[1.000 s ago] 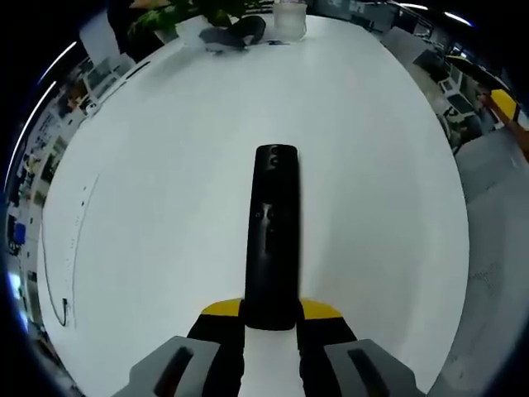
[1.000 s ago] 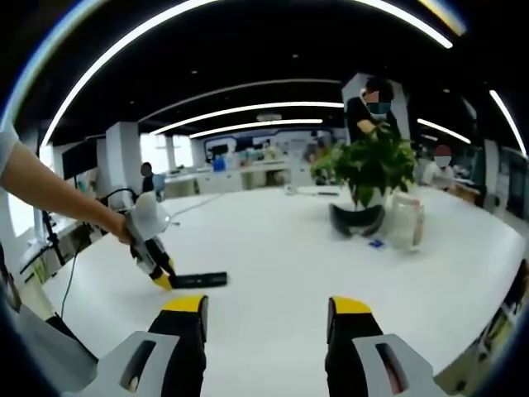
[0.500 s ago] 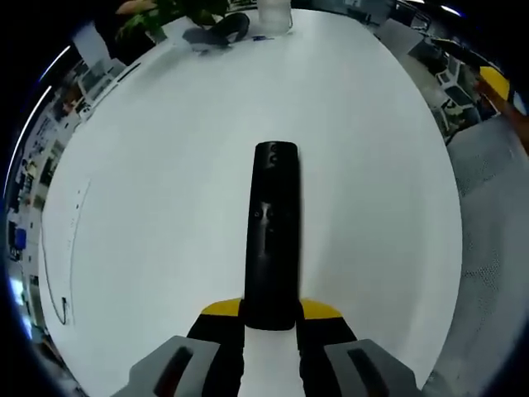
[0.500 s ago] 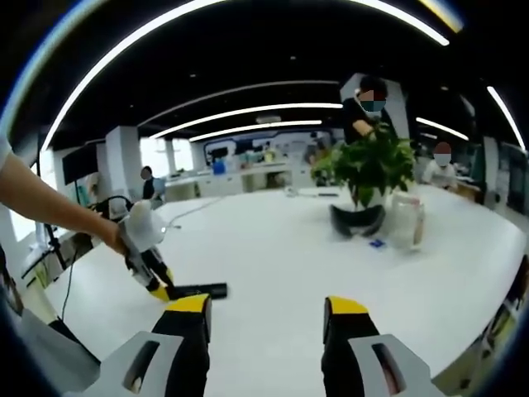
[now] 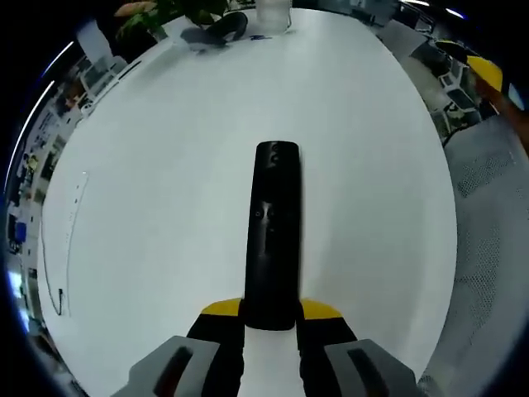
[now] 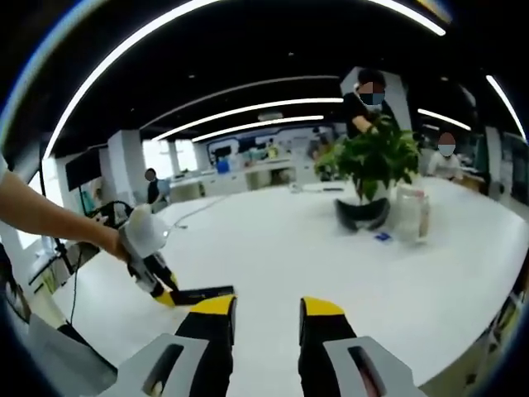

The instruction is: Press the specified remote control buttons in sequence, fully releasing each button before pressing the next.

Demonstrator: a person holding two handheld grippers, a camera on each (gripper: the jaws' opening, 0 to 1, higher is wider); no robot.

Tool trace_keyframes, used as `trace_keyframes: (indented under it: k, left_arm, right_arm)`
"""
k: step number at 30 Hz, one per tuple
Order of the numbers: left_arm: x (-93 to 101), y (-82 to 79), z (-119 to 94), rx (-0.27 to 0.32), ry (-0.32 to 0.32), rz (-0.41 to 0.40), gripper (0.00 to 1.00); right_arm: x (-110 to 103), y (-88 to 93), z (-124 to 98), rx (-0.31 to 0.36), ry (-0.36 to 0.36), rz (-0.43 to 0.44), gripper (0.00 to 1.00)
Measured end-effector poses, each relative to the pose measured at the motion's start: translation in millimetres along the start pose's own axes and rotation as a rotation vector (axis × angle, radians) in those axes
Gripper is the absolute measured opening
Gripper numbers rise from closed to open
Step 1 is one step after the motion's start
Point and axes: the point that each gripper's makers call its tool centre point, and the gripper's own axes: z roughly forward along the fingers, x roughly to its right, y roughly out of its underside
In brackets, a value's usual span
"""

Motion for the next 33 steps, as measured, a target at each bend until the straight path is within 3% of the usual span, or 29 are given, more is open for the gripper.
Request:
trace_keyframes:
  k: [3,5,10,16,33]
  left_arm:
    - [5.8,0.8,0,-0.01,0.0,0.013,0.23]
    - [9.4,1.3,0,-0.019,-0.005,0.021,0.23]
    - [11.5,3.5,-1,0.002,-0.011,-0.004,0.23]
    - [19.0,4.1,-2,0.035,-0.008,-0.018,0.23]
    - [43.8,5.7,-3,0.024,-0.005,0.001,0.23]
  right_arm:
    - [1,1.3,1,-0.005,0.009,0.0,0.15]
    - [3,6.4,0,-0.04,0.024,0.0,0.0]
    - [-2,10.7,1,-0.065,-0.005,0.047,0.0]
    - [1,23.8,3,-0.138,0.018,0.0,0.0]
    - [-6,29.1,4,-0.166,-0.014,-0.036,0.0]
